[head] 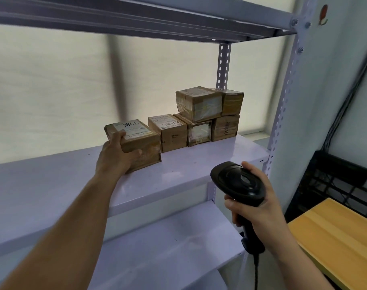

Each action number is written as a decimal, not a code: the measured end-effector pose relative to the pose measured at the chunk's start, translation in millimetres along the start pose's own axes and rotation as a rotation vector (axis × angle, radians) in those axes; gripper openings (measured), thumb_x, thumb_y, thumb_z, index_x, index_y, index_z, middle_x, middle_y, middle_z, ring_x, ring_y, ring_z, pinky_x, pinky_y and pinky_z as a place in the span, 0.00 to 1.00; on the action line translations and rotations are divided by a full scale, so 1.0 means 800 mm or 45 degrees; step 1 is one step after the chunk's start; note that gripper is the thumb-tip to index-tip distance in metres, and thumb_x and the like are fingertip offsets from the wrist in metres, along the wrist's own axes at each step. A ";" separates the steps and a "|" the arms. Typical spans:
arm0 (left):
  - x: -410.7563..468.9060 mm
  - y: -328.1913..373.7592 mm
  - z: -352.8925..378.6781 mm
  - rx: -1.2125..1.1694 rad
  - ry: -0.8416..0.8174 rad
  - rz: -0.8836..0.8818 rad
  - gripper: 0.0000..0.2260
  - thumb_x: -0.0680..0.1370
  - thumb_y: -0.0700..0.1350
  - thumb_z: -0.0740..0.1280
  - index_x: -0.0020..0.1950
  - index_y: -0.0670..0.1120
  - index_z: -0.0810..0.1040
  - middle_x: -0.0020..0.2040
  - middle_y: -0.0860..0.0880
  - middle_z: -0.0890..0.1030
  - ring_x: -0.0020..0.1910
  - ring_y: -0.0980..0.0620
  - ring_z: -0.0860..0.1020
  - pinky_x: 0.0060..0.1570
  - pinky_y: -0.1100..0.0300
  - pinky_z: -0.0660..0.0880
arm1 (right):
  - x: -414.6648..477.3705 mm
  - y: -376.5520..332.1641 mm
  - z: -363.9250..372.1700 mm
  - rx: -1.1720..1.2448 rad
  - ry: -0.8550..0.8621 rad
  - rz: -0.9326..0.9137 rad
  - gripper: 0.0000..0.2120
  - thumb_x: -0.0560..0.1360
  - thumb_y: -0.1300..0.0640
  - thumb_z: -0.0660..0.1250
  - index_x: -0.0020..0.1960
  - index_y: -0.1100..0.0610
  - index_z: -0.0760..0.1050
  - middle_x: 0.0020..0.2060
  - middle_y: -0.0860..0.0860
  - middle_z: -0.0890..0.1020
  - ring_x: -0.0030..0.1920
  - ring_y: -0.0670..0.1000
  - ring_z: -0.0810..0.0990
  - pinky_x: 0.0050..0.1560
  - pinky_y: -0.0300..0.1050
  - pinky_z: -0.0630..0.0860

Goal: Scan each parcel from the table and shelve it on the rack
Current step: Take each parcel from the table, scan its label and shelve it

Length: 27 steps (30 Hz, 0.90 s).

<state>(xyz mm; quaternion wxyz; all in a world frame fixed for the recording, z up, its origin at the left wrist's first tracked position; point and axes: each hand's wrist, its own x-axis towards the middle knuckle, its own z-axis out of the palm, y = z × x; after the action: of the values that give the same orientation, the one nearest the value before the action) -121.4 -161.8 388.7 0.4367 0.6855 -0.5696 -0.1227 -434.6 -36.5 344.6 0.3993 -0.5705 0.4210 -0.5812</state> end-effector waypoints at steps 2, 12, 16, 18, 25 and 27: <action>0.015 0.000 0.003 -0.001 -0.012 0.001 0.31 0.73 0.49 0.73 0.73 0.53 0.64 0.69 0.44 0.73 0.66 0.40 0.72 0.63 0.48 0.69 | 0.003 0.003 0.003 -0.005 0.004 0.006 0.39 0.68 0.74 0.73 0.60 0.32 0.73 0.53 0.62 0.79 0.28 0.59 0.78 0.30 0.50 0.77; 0.063 -0.009 0.013 -0.040 -0.115 0.043 0.30 0.74 0.47 0.72 0.73 0.53 0.64 0.69 0.43 0.73 0.65 0.40 0.72 0.65 0.47 0.69 | 0.014 0.014 0.011 -0.069 0.045 0.024 0.39 0.67 0.73 0.74 0.62 0.33 0.72 0.52 0.60 0.80 0.28 0.60 0.78 0.32 0.54 0.78; 0.061 -0.008 0.016 -0.019 -0.103 0.063 0.30 0.75 0.47 0.71 0.74 0.52 0.64 0.69 0.43 0.73 0.65 0.40 0.72 0.64 0.49 0.69 | 0.012 0.015 0.011 -0.058 0.057 0.010 0.39 0.68 0.74 0.74 0.62 0.33 0.73 0.52 0.60 0.81 0.28 0.62 0.77 0.31 0.54 0.78; 0.059 -0.005 0.019 -0.012 -0.089 0.060 0.31 0.75 0.48 0.71 0.75 0.51 0.61 0.69 0.43 0.73 0.66 0.40 0.71 0.63 0.49 0.69 | 0.009 0.017 0.011 -0.052 0.048 0.013 0.39 0.68 0.74 0.73 0.62 0.33 0.73 0.52 0.60 0.81 0.28 0.62 0.77 0.31 0.54 0.78; 0.038 0.009 0.017 -0.080 -0.061 0.012 0.49 0.73 0.46 0.74 0.79 0.55 0.39 0.75 0.42 0.64 0.72 0.40 0.65 0.69 0.46 0.63 | -0.014 0.008 -0.010 -0.059 0.004 -0.009 0.40 0.68 0.74 0.74 0.61 0.32 0.73 0.53 0.61 0.80 0.28 0.61 0.78 0.32 0.53 0.77; 0.022 0.019 0.017 -0.046 0.027 0.001 0.49 0.72 0.49 0.74 0.79 0.55 0.39 0.77 0.41 0.57 0.75 0.40 0.58 0.71 0.44 0.60 | -0.023 0.001 -0.023 -0.052 0.009 -0.008 0.39 0.68 0.74 0.74 0.59 0.31 0.74 0.53 0.61 0.80 0.28 0.60 0.78 0.32 0.54 0.78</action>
<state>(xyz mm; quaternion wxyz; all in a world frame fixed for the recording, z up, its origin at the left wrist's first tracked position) -135.0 -183.0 397.3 0.4550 0.6785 -0.5629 -0.1256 -452.6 -18.5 337.5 0.3843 -0.5778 0.4325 -0.5757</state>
